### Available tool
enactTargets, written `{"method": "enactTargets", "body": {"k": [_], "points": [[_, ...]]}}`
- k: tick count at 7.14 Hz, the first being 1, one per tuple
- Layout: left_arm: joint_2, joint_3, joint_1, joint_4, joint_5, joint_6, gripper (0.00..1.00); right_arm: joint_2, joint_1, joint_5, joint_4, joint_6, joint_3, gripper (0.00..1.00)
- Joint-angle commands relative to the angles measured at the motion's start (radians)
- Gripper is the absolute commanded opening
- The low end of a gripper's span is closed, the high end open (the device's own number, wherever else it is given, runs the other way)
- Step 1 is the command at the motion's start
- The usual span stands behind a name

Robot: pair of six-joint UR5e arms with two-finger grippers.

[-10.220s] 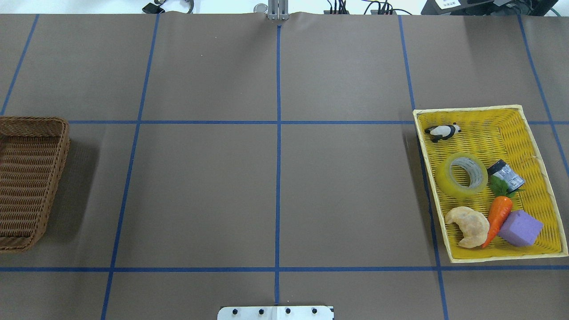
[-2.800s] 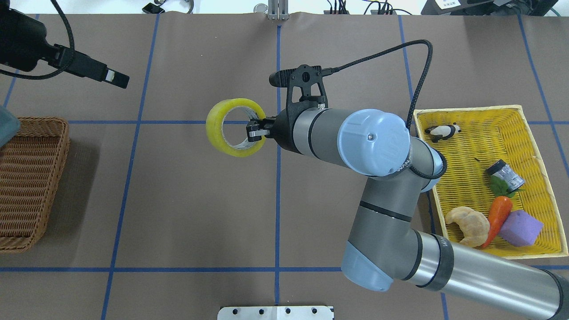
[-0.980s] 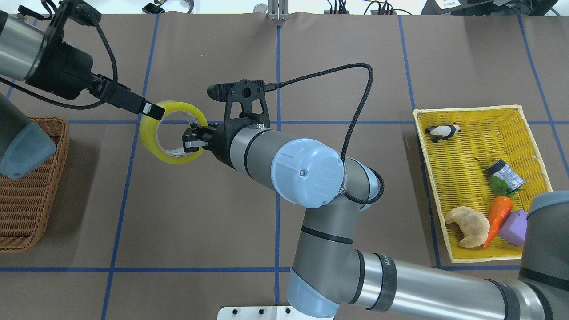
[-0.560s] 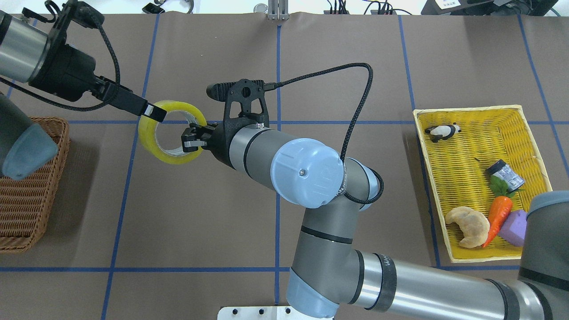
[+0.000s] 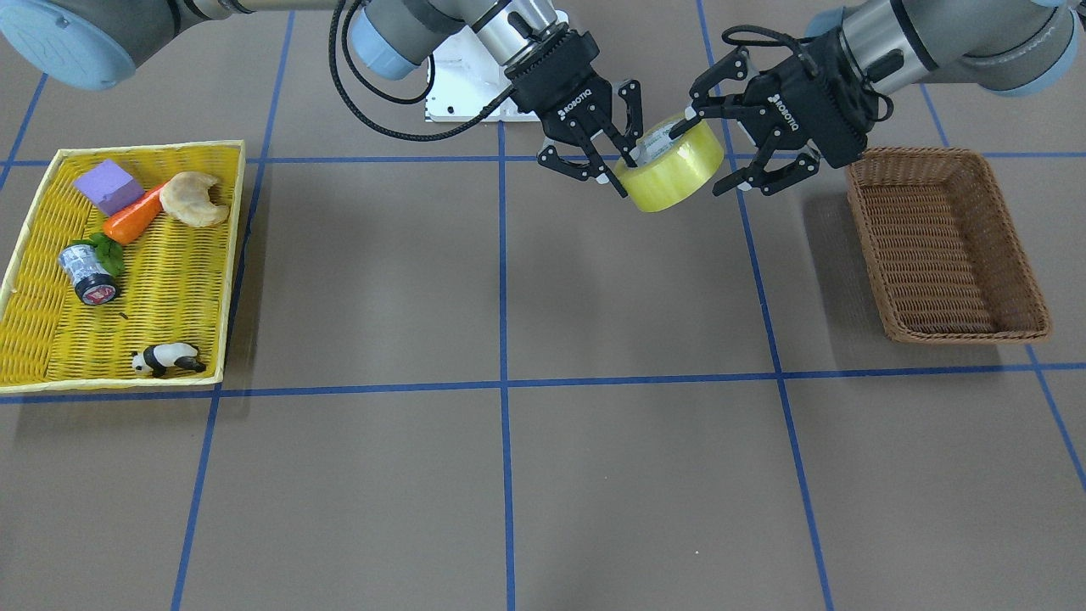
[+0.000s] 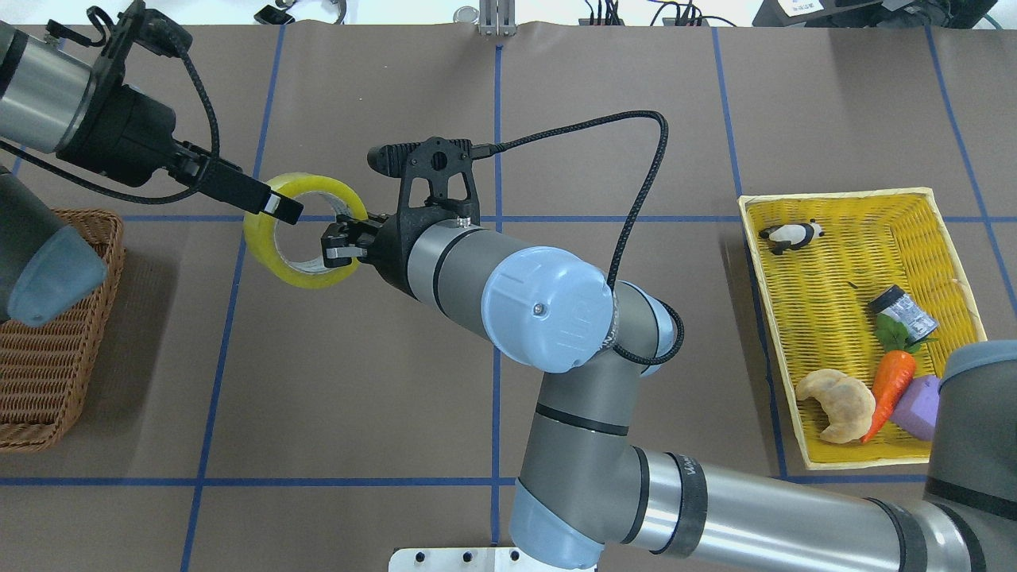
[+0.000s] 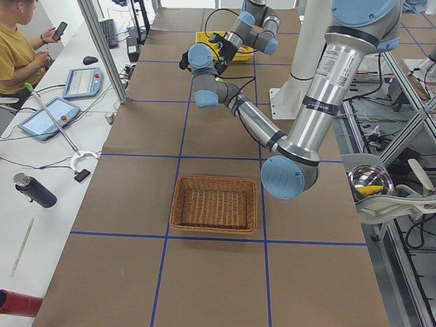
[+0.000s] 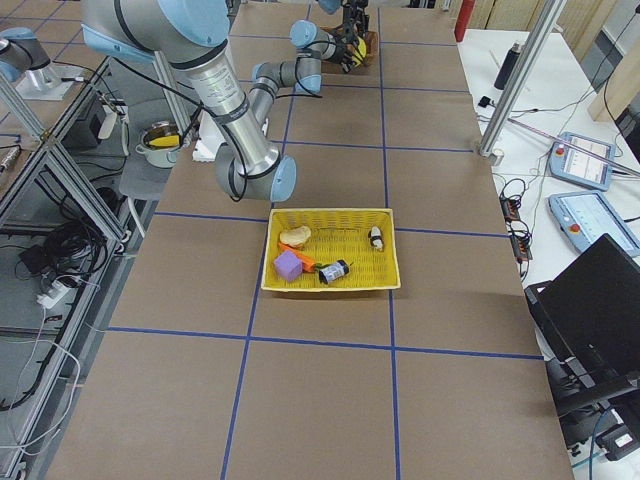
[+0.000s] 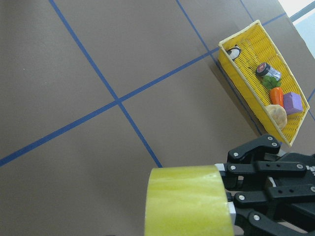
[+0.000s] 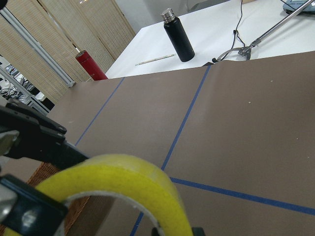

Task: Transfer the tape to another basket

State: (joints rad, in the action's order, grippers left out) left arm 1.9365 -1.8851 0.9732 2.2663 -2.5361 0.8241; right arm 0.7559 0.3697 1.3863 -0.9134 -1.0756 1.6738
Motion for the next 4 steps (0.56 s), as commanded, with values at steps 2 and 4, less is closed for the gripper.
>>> {"method": "enactTargets", "body": {"k": [2,4], "points": [[-0.001,-0.002,-0.001,-0.001,0.000,0.035,0.00,0.032,0.002,-0.001,0.063,-0.012,0.004,1.00],[-0.001,0.000,-0.001,-0.001,0.000,0.035,0.00,0.043,0.002,0.000,0.070,-0.012,0.007,1.00]]}}
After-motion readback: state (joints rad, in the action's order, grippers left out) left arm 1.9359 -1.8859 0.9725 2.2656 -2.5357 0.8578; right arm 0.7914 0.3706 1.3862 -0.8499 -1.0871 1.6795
